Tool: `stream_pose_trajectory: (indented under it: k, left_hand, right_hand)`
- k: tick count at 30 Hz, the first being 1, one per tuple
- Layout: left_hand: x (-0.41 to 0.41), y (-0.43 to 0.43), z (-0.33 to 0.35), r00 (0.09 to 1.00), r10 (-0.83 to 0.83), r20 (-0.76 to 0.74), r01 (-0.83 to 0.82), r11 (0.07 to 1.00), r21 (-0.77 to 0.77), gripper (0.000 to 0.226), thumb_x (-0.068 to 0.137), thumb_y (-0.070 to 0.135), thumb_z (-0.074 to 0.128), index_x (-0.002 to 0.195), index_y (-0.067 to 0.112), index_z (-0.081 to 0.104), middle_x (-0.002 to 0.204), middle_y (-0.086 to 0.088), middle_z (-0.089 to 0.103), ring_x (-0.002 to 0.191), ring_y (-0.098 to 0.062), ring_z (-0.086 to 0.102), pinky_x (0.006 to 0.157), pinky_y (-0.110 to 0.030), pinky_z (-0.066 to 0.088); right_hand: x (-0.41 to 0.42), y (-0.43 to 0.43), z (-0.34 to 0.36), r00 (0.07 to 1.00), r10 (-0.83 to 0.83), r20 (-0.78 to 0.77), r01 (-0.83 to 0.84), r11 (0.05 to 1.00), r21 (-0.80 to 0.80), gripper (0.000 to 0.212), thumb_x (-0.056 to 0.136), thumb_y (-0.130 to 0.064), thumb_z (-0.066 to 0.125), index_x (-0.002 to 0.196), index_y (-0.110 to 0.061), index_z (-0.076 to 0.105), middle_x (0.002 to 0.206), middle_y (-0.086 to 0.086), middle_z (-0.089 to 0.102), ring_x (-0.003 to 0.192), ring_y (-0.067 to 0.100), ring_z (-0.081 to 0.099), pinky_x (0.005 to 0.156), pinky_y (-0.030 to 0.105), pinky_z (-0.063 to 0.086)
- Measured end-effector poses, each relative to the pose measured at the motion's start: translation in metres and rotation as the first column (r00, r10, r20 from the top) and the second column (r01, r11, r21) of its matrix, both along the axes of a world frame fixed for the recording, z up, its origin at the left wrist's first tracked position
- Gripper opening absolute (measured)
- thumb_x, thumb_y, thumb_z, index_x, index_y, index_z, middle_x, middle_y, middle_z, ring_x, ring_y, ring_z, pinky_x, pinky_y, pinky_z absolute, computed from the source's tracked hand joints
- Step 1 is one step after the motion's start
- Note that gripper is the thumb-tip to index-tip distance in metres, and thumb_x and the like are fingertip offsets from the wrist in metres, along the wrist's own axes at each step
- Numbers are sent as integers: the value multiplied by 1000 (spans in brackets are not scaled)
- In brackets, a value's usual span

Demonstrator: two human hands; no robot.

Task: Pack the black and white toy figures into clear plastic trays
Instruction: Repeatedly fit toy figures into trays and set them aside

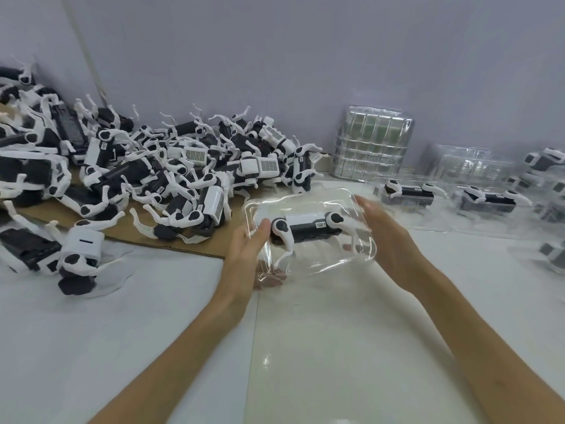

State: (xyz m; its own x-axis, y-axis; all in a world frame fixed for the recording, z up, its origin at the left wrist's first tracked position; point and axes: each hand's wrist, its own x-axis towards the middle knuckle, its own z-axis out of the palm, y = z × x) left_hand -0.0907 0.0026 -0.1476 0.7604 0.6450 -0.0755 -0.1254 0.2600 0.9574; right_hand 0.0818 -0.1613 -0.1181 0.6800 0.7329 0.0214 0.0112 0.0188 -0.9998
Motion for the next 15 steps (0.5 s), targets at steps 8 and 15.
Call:
stream_pose_trajectory:
  k: [8, 15]
  left_hand:
    - [-3, 14, 4, 964, 267, 9, -264, 947, 184, 51, 91, 51, 59, 134, 28, 42, 130, 6, 55, 108, -11, 62, 87, -29, 55]
    - [-2, 8, -2, 992, 60, -113, 0, 880, 474, 24, 93, 33, 63, 112, 46, 56, 118, 22, 57, 102, 13, 58, 76, -5, 42]
  right_hand:
    - [3, 5, -5, 986, -158, 52, 161, 984, -70, 41, 81, -41, 72, 118, -24, 64, 108, -3, 71, 92, 16, 67, 66, 29, 54]
    - [1, 2, -11, 795, -400, 456, 494, 863, -105, 39, 94, -24, 65, 132, -27, 58, 134, -12, 54, 125, 13, 51, 97, 24, 37]
